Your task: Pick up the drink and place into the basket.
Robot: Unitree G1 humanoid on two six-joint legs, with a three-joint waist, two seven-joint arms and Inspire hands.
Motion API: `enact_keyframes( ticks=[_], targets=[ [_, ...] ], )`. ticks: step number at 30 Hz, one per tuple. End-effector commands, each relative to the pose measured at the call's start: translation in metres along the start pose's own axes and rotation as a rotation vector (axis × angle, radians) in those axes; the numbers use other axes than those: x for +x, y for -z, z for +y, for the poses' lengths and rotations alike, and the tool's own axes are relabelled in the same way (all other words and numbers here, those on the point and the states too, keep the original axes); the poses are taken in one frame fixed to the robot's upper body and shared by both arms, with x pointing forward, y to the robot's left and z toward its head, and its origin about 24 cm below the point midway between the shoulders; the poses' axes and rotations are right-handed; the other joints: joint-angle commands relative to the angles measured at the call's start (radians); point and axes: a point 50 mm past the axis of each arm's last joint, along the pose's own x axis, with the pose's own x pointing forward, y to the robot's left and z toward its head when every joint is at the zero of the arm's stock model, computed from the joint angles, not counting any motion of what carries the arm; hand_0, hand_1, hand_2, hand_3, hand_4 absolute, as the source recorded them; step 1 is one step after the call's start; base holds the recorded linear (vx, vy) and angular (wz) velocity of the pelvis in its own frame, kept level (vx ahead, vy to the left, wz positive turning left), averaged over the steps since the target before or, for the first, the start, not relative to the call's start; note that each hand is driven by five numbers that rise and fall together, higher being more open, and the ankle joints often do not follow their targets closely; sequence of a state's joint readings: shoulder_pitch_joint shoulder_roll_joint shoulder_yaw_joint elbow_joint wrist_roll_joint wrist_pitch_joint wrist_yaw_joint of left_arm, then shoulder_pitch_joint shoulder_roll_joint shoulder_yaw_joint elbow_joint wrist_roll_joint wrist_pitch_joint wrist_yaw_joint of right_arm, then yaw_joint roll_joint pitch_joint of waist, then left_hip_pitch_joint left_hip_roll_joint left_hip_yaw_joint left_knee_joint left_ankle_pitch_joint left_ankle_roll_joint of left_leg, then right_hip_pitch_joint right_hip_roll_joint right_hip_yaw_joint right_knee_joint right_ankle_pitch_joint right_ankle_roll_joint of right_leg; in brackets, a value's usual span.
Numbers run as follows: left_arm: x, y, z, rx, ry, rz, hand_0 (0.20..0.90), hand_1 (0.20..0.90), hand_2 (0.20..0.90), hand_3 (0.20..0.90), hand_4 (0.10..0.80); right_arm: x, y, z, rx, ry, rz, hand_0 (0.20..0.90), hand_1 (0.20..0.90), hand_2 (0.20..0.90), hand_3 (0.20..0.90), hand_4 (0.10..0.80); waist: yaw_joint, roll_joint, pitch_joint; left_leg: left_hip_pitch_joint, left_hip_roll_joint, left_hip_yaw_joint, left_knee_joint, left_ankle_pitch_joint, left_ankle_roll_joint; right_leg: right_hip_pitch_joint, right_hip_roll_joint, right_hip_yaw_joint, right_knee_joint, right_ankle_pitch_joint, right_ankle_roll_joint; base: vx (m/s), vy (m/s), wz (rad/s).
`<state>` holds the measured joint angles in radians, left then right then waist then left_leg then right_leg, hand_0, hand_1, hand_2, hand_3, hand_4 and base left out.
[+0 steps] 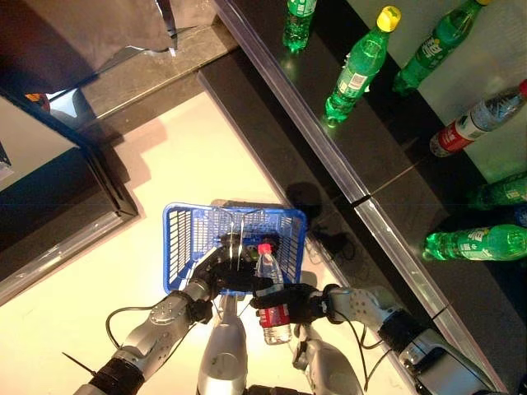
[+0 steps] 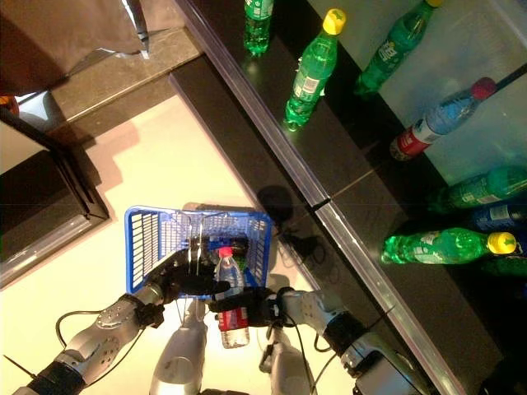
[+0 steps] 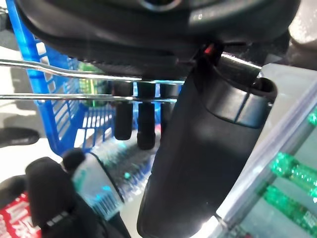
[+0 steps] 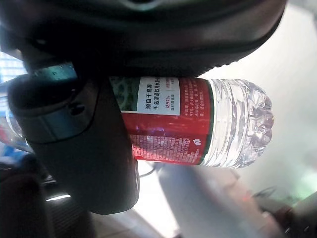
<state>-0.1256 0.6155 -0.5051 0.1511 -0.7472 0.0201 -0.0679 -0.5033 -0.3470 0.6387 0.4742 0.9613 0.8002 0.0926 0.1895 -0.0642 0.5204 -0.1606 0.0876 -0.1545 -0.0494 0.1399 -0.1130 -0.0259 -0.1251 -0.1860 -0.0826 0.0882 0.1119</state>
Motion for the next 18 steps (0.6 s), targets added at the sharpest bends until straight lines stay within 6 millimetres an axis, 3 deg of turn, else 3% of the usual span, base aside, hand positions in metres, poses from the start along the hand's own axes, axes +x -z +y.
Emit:
enact_keyframes(
  ticks=[1, 8, 18],
  targets=[
    [-0.002, -0.093, -0.084, 0.1, 0.521, -0.515, 0.3, 0.3, 0.3, 0.2, 0.1, 0.011, 0.004, 0.035, 0.041, -0.22, 0.06, 0.3, 0.3, 0.3, 0.2, 0.1, 0.011, 0.011, -0.139, -0.015, -0.012, -0.012, 0.028, -0.034, 0.073, -0.055, -0.066, 0.012, 0.093, 0.014, -0.008, 0.0, 0.0, 0.0],
    [-0.002, -0.093, -0.105, 0.274, 0.782, -0.435, 0.3, 0.3, 0.3, 0.2, 0.1, -0.001, -0.026, 0.011, 0.132, -0.173, 0.039, 0.3, 0.3, 0.3, 0.2, 0.1, 0.01, 0.028, -0.14, -0.02, -0.012, -0.005, 0.029, -0.03, 0.074, -0.066, -0.07, 0.011, 0.098, 0.018, -0.008, 0.003, 0.04, 0.01],
    [-0.002, -0.098, -0.12, 0.349, 0.946, -0.384, 0.3, 0.3, 0.3, 0.2, 0.1, -0.03, -0.055, -0.039, 0.056, 0.039, 0.031, 0.3, 0.3, 0.3, 0.2, 0.1, -0.005, 0.046, -0.131, -0.034, -0.012, 0.012, 0.037, -0.032, 0.076, -0.093, -0.078, 0.022, 0.111, 0.023, -0.004, -0.001, 0.052, -0.01]
  ],
)
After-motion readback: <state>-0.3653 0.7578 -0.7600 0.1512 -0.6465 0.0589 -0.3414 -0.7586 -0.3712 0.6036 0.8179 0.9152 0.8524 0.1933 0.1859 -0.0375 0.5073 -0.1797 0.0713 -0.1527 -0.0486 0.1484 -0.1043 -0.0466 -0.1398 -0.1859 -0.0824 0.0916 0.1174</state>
